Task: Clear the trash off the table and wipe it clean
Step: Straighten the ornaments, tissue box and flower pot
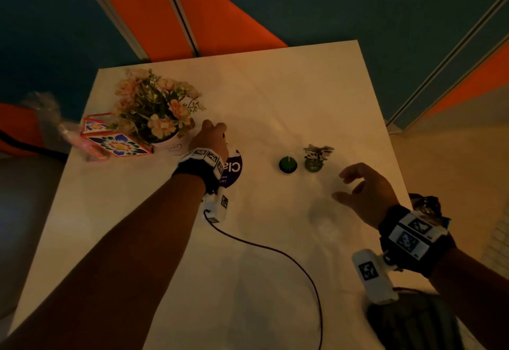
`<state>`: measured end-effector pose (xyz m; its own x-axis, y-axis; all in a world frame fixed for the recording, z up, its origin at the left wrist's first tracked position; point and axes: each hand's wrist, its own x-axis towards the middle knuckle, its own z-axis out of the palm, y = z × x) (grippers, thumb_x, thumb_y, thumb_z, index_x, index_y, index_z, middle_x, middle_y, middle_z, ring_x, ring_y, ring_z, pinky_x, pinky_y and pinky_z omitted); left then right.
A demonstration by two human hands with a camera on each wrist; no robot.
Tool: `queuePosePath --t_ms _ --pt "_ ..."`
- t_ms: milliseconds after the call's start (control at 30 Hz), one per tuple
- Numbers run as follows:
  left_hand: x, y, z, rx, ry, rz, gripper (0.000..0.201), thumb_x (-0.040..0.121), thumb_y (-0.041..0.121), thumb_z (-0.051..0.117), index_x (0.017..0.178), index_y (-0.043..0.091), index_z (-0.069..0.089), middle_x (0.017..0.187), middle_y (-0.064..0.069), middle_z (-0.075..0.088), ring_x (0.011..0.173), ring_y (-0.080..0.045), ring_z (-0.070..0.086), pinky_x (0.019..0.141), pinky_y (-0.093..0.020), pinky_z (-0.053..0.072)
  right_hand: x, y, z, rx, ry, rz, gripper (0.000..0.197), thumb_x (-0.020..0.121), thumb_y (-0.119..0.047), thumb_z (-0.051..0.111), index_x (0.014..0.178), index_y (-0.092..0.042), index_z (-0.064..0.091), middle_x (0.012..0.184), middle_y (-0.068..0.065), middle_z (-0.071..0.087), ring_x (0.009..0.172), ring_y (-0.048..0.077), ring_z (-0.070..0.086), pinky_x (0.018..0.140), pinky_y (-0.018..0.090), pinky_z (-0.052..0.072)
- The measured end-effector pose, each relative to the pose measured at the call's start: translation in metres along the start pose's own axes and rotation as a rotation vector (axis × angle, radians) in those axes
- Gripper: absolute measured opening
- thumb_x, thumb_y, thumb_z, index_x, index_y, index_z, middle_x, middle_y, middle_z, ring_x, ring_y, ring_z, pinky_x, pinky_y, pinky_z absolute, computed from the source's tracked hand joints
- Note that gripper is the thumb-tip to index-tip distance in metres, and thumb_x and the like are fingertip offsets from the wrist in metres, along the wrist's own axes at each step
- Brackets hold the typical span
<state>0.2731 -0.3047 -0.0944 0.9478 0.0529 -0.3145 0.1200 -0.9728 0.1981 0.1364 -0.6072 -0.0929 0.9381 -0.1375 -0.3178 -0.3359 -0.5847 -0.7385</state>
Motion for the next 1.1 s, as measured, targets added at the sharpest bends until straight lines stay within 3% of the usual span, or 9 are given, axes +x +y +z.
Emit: queuePosePath --t_ms 100,300,467,667,733,800,933,1033,1100 --pt "-0.009 0.010 0.004 -0.051 0.039 0.021 0.043 0.088 0.001 0.049 0.128 0.018 0.049 0.131 -0.013 0.038 0.105 -0.042 0.054 0.088 -0.047 0.049 -0.008 0.003 -0.002 0.014 0.006 0.003 0.028 0.073 -0.011 0.079 0.089 -0.019 0.057 0.087 -0.009 0.054 0.063 0.015 0.049 0.055 0.021 0.037" --pt "-0.050 0.047 0.029 -0.128 0.014 0.258 0.046 0.087 0.020 0.061 0.131 0.021 0.047 0.134 -0.004 0.045 0.113 -0.030 0.054 0.092 -0.038 0.048 -0.013 0.001 0.003 -0.014 -0.048 -0.045 0.019 0.077 -0.014 0.077 0.078 -0.019 0.058 0.083 -0.009 0.056 0.061 0.014 0.050 0.056 0.020 0.036" --pt "-0.062 0.053 0.038 -0.120 0.018 0.265 0.047 0.086 0.020 0.063 0.130 0.019 0.048 0.132 -0.001 0.046 0.112 -0.026 0.055 0.091 -0.035 0.048 -0.022 0.001 0.008 -0.038 -0.135 -0.037 0.019 0.080 -0.017 0.074 0.073 -0.024 0.058 0.082 -0.008 0.060 0.060 0.012 0.050 0.061 0.025 0.040" --pt "-0.069 0.049 0.031 -0.156 -0.004 0.249 0.056 0.083 0.022 0.064 0.134 0.020 0.043 0.137 0.000 0.039 0.115 -0.025 0.054 0.092 -0.037 0.049 -0.038 -0.007 0.018 -0.074 -0.237 -0.070 0.016 0.083 -0.020 0.071 0.075 -0.026 0.059 0.084 -0.008 0.061 0.062 0.008 0.050 0.063 0.022 0.040" --pt "-0.075 0.040 0.026 -0.198 0.032 0.212 0.055 0.082 0.021 0.064 0.133 0.020 0.044 0.136 0.000 0.040 0.114 -0.024 0.054 0.093 -0.038 0.049 -0.039 -0.023 0.023 -0.086 -0.262 -0.107 0.014 0.084 -0.021 0.070 0.076 -0.026 0.060 0.078 -0.013 0.058 0.061 0.004 0.050 0.061 0.013 0.038" --pt "-0.082 0.023 0.019 -0.266 0.102 0.152 0.048 0.081 0.018 0.062 0.127 0.018 0.050 0.131 -0.002 0.047 0.113 -0.025 0.054 0.094 -0.037 0.048 -0.035 -0.045 0.029 -0.070 -0.267 -0.164 0.010 0.085 -0.021 0.069 0.078 -0.023 0.062 0.077 -0.014 0.057 0.063 0.003 0.052 0.060 0.011 0.040" --pt "-0.092 -0.025 0.009 -0.358 0.251 -0.015 0.025 0.081 0.010 0.061 0.106 0.012 0.062 0.111 -0.006 0.063 0.103 -0.025 0.059 0.086 -0.030 0.047 -0.021 -0.101 0.052 -0.014 -0.263 -0.285 0.010 0.084 -0.020 0.069 0.080 -0.020 0.060 0.080 -0.014 0.057 0.074 0.014 0.056 0.068 0.021 0.044" --pt "-0.090 -0.060 0.000 -0.432 0.269 -0.239 0.027 0.084 0.014 0.063 0.111 0.014 0.061 0.110 -0.004 0.067 0.102 -0.022 0.061 0.086 -0.026 0.044 -0.007 -0.141 0.076 0.060 -0.274 -0.340 0.011 0.083 -0.017 0.070 0.083 -0.017 0.059 0.078 -0.012 0.055 0.072 0.010 0.053 0.069 0.026 0.043" --pt "-0.086 -0.079 -0.005 -0.512 0.277 -0.339 0.031 0.084 0.015 0.064 0.115 0.013 0.059 0.111 -0.005 0.067 0.103 -0.023 0.060 0.089 -0.027 0.043 0.005 -0.161 0.093 0.109 -0.297 -0.332 0.011 0.083 -0.016 0.069 0.090 -0.015 0.061 0.086 -0.007 0.059 0.070 0.004 0.051 0.068 0.025 0.040"
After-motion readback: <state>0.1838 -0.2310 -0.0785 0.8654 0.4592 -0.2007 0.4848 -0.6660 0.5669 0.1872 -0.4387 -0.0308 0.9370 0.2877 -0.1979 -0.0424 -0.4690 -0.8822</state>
